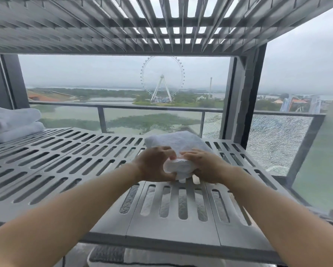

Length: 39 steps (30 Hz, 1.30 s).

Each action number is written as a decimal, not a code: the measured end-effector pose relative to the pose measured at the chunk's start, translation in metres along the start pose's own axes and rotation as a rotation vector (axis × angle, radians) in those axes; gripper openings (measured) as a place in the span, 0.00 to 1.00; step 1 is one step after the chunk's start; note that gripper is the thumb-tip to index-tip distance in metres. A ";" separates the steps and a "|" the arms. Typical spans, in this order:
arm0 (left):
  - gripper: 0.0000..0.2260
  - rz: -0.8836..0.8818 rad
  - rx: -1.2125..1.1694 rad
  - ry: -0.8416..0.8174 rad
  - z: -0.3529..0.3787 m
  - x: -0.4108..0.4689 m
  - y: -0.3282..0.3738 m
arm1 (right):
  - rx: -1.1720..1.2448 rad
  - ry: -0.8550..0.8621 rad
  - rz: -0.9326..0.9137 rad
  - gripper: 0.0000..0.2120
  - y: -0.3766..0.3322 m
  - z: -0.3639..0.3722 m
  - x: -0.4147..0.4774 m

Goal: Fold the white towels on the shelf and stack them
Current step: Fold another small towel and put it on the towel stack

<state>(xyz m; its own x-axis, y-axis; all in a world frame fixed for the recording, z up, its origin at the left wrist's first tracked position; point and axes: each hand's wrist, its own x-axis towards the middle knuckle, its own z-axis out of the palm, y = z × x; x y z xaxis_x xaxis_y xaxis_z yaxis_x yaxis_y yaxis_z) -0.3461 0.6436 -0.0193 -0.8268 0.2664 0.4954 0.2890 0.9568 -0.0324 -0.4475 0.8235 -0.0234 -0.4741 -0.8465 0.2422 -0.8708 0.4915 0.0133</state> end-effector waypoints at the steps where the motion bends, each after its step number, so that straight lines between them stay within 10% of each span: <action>1: 0.18 0.011 -0.020 0.001 0.002 0.003 0.006 | 0.006 0.026 0.019 0.26 0.007 -0.001 -0.003; 10: 0.25 -0.109 -0.015 -0.053 -0.012 0.003 -0.036 | 0.290 0.000 0.212 0.18 -0.023 -0.051 0.010; 19: 0.28 -0.352 0.067 -0.202 0.010 0.020 -0.083 | -0.139 -0.042 0.386 0.21 -0.070 0.006 0.041; 39: 0.21 -0.046 -0.052 0.057 0.000 -0.036 -0.081 | -0.007 0.122 0.140 0.24 -0.023 0.016 0.012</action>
<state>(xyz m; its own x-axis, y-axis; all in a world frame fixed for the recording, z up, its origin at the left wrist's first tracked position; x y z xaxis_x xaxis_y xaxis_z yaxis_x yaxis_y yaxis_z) -0.3400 0.5565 -0.0346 -0.8113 0.2140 0.5440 0.2773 0.9601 0.0359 -0.4352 0.7982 -0.0365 -0.5712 -0.7388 0.3577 -0.7961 0.6047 -0.0223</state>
